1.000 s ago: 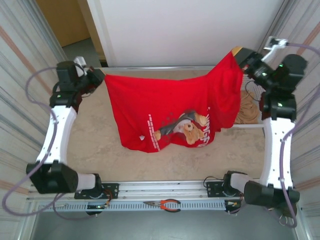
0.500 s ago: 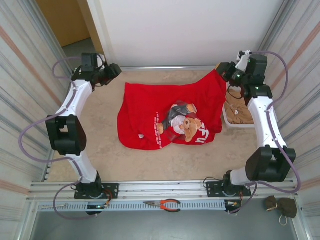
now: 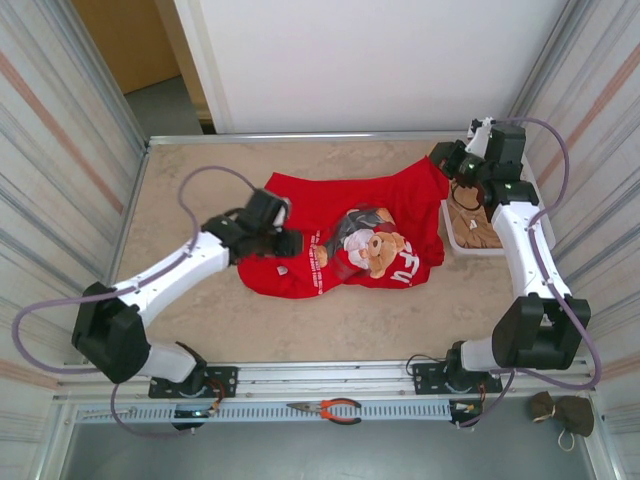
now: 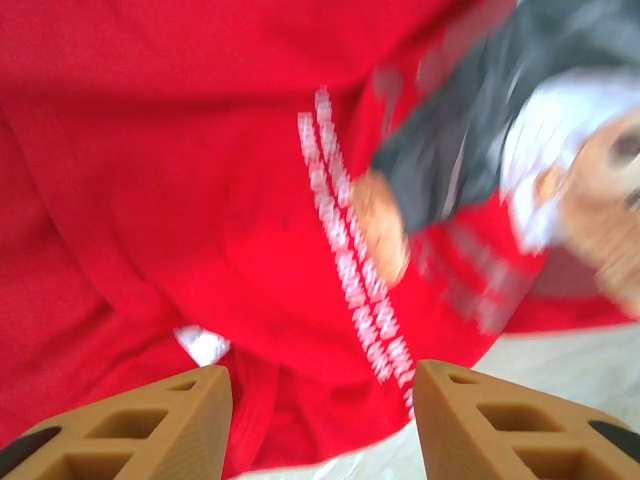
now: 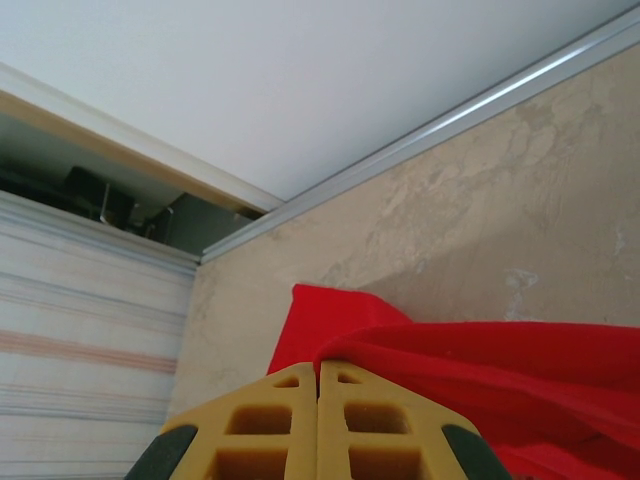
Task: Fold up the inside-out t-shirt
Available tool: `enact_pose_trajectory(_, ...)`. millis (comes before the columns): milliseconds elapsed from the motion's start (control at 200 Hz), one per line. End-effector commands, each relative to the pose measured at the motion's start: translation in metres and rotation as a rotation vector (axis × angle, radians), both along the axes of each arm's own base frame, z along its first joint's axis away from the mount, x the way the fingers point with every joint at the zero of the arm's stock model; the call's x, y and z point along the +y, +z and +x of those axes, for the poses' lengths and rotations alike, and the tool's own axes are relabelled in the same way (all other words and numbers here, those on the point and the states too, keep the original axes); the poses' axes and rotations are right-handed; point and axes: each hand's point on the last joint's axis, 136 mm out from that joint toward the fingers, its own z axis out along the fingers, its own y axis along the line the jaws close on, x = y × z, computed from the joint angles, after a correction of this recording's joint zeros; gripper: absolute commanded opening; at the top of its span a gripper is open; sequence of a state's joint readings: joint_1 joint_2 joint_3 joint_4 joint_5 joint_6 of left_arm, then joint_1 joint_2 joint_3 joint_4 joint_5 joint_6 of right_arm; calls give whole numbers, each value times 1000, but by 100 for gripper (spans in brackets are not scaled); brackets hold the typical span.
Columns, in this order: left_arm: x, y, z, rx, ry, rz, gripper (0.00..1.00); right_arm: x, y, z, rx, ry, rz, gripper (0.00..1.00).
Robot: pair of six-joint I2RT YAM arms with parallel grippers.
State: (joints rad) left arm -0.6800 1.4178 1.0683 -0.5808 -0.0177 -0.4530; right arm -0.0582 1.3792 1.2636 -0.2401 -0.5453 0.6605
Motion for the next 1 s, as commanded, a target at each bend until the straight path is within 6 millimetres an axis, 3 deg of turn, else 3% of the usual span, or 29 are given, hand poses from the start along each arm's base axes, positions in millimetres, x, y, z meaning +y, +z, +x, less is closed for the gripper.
enact_pose_trajectory(0, 24, -40, -16, 12, -18, 300, 51, -4, 10, -10, -46, -3, -28, 0)
enact_pose_trajectory(165, 19, -71, -26, 39, -89, 476, 51, -6, 7, -13, -40, -7, -26, 0)
enact_pose_trajectory(486, 23, -104, -31, 97, -98, 538, 42, -11, 4, -17, -30, -18, -16, 0)
enact_pose_trajectory(611, 27, -114, -31, 116, -94, 558, 29, -11, 3, -17, -26, -18, -8, 0)
enact_pose_trajectory(686, 29, -117, -31, 129, -89, 547, 11, -13, 6, -18, -33, -22, -4, 0)
enact_pose_trajectory(721, 32, -117, -31, 132, -78, 541, 0, -13, 7, -17, -34, -22, -2, 0)
enact_pose_trajectory(842, 46, -100, -26, 113, -8, 495, 0, -14, 11, -19, -43, -23, 3, 0)
enact_pose_trajectory(992, 66, -53, -24, 55, 148, 262, 0, -13, 12, -22, -46, -18, 9, 0)
